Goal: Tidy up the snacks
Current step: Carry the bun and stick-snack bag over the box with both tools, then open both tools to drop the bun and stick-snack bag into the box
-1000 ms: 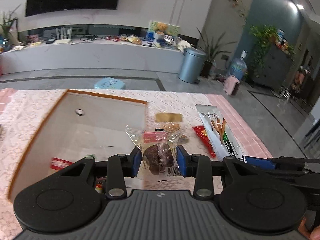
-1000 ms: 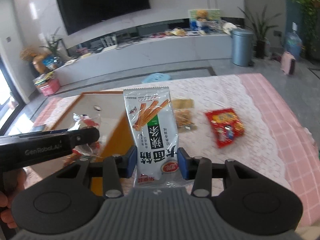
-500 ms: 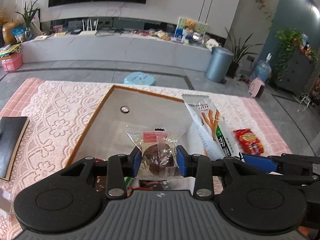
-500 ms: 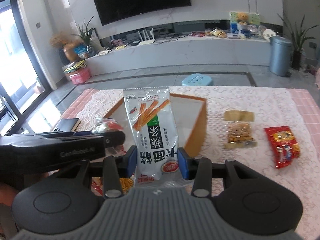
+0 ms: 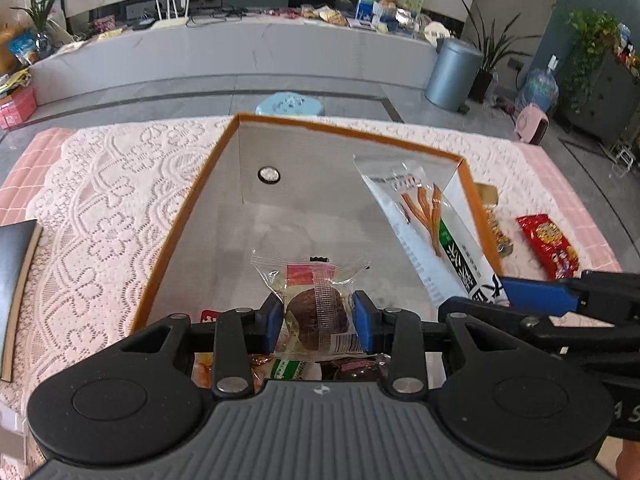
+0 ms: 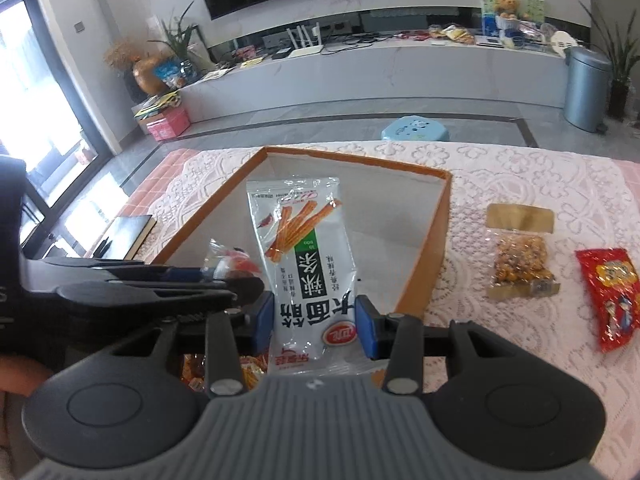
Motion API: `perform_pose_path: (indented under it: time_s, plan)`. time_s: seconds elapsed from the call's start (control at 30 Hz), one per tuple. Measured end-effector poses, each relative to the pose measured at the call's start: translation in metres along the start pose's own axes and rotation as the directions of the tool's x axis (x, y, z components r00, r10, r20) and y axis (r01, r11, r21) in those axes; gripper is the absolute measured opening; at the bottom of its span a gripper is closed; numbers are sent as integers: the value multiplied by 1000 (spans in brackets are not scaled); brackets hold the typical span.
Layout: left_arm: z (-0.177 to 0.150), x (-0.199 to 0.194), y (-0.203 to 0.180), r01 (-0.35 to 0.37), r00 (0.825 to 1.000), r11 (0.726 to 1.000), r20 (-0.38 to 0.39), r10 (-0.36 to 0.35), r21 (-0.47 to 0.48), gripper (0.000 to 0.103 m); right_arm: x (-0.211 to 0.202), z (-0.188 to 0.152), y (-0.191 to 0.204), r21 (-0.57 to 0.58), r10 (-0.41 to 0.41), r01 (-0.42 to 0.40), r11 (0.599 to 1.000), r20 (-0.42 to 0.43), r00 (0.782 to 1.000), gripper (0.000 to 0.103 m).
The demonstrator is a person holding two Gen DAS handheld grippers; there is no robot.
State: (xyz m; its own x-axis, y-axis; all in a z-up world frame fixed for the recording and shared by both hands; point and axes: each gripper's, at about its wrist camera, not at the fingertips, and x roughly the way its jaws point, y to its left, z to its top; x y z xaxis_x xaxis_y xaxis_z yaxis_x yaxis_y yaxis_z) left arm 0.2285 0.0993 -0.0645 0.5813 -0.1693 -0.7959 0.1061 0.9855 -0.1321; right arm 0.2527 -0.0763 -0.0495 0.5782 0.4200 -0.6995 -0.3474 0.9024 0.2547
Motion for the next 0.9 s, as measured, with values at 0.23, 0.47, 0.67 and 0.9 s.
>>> perform_pose_path:
  time_s: [0.23, 0.47, 0.67, 0.9]
  plan:
    - [5, 19, 8, -15, 1000, 999, -22, 16, 33, 41, 25, 14, -5, 4, 35, -35, 999, -31, 999, 42]
    - [9, 33, 13, -71, 996, 993, -39, 75, 96, 41, 59, 22, -2, 4, -3, 3, 1000, -128, 992, 42]
    - [7, 40, 8, -76, 995, 987, -47, 83, 141, 41, 69, 30, 2, -43, -70, 65, 997, -150, 986, 44]
    - [7, 39, 6, -82, 995, 985, -50, 91, 153, 46, 68, 32, 1, -31, -73, 69, 997, -158, 985, 47]
